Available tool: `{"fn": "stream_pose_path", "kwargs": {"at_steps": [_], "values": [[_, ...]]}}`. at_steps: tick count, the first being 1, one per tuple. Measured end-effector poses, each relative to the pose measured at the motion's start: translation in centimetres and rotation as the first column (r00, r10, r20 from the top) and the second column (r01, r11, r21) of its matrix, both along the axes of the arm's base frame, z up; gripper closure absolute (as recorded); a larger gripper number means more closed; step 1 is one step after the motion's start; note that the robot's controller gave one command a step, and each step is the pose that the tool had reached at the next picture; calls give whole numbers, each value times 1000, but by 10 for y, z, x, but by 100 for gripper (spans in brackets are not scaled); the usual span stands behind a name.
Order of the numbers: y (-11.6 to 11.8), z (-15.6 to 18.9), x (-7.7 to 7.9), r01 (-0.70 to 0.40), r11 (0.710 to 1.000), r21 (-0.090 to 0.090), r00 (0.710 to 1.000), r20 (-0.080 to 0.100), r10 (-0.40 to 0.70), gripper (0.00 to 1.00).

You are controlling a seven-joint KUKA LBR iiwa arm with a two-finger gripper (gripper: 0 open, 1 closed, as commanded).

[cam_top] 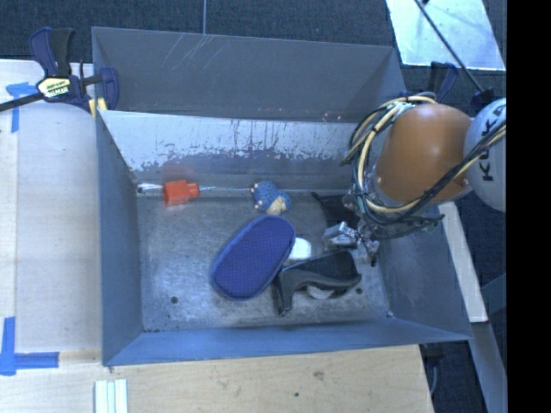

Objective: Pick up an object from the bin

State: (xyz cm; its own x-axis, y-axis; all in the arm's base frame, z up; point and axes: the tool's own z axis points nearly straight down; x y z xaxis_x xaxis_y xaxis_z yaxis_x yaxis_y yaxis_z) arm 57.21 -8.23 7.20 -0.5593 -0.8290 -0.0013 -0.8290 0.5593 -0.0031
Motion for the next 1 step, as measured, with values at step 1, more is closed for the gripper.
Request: {"fn": "stream_pose_path", "kwargs": {"at_steps": [1], "values": [[-7, 141, 19, -4, 1000, -1, 1000, 9, 4, 100]]}}
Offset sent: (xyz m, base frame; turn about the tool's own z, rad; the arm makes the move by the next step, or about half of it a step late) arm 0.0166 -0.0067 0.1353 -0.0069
